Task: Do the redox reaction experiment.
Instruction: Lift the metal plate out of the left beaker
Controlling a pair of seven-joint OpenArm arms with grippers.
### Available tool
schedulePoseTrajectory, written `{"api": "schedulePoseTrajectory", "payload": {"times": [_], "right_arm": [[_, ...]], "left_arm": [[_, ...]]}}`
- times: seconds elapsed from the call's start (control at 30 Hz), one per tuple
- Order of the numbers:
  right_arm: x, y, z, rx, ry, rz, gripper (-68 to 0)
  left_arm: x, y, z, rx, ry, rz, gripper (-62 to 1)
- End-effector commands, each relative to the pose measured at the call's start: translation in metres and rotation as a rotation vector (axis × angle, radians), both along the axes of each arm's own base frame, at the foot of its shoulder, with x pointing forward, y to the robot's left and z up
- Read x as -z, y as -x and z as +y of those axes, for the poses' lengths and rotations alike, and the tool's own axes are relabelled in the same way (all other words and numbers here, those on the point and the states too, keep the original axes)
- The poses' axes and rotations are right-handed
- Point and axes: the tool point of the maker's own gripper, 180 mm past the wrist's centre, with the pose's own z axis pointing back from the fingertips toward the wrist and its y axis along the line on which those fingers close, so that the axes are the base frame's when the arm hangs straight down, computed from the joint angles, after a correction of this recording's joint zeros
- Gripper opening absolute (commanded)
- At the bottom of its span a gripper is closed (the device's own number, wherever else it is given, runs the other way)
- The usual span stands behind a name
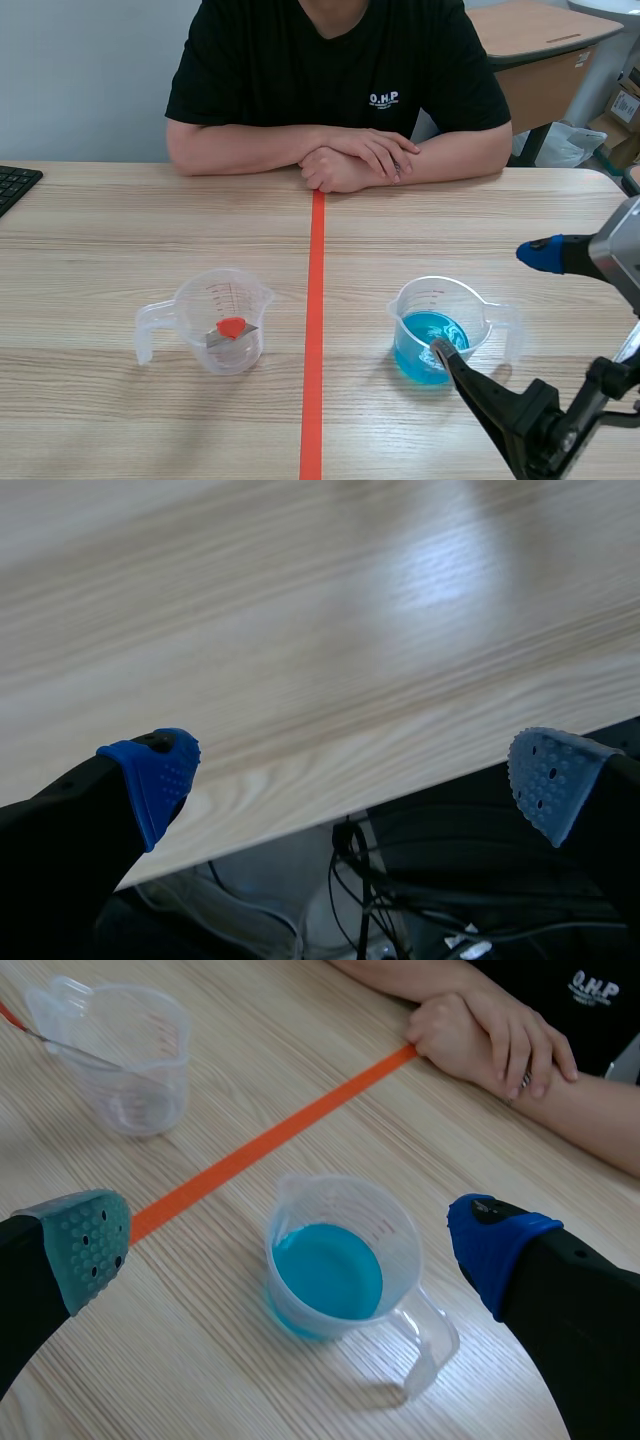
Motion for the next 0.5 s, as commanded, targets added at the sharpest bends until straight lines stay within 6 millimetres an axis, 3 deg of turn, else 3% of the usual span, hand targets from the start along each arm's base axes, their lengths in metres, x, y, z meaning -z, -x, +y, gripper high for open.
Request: {"api": "schedulePoseTrajectory", "payload": {"times": [0.0,0.17,0.47], "right_arm": [[-0.012,-0.005,0.007,-0.032,-0.009,-0.047,0.4],[-0.012,-0.001,0.031,-0.123,-0.018,-0.052,0.4],[-0.011,0.011,0.077,-0.288,-0.009,-0.092,0.4]], "left_arm": [[0.001,0.008,-0.001,-0.028,0.02,-0.001,1.4],[0.02,0.036,0.009,-0.122,0.034,0.064,1.4],[0.037,0.06,-0.011,-0.17,0.1,0.107,1.4]]}}
